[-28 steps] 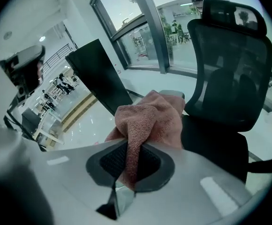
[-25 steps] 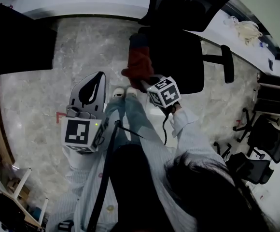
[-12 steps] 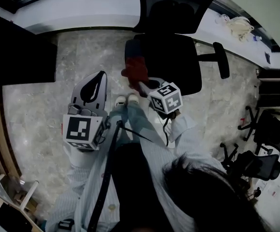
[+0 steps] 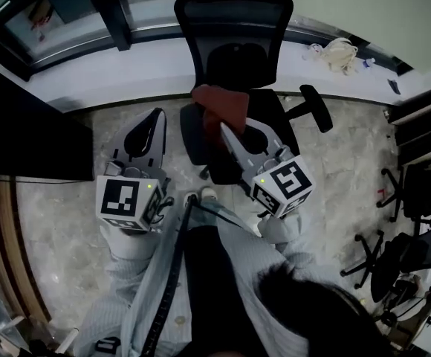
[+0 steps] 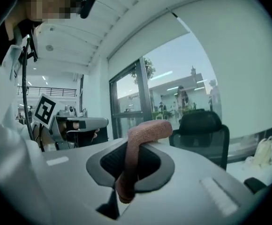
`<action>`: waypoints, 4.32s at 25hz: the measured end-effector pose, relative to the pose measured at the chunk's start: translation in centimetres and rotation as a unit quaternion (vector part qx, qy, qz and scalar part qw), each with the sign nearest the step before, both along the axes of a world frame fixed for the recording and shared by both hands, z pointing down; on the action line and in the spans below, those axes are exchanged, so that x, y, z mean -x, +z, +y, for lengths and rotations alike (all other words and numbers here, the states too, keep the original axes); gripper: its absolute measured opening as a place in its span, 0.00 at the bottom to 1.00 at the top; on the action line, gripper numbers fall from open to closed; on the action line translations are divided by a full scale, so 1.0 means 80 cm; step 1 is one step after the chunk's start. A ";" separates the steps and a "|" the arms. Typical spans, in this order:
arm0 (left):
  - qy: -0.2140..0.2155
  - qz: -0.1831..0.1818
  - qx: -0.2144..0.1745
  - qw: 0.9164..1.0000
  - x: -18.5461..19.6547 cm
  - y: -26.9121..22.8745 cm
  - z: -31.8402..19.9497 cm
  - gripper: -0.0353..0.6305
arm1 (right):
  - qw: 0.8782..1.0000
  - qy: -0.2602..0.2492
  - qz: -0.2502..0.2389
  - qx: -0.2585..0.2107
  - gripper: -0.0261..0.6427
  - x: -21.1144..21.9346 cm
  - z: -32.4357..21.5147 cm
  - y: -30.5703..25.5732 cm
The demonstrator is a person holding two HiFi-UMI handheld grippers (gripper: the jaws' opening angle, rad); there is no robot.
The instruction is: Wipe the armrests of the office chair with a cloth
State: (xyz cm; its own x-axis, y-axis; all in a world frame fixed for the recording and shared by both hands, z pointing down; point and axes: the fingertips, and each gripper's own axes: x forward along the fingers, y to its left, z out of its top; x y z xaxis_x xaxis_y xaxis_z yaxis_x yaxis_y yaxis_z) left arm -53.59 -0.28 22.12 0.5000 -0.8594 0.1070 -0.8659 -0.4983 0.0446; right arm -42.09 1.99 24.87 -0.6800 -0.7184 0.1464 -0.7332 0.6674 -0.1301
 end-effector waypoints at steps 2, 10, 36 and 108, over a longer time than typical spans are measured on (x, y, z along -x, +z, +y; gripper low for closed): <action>0.017 0.000 -0.014 1.000 -0.016 -0.018 0.002 0.06 | 0.999 0.029 0.000 -0.032 0.07 -0.015 0.009 -0.029; 0.105 -0.014 0.005 0.994 -0.085 -0.013 0.005 0.06 | 0.990 0.131 -0.014 -0.044 0.08 -0.071 0.033 -0.043; 0.340 0.007 -0.003 0.940 -0.742 0.002 0.217 0.06 | 0.905 0.423 0.014 -0.046 0.07 -0.720 0.362 -0.032; 0.419 -0.052 0.135 0.896 -0.990 0.090 0.043 0.40 | 0.539 -0.682 0.485 0.096 0.07 -0.860 0.053 0.074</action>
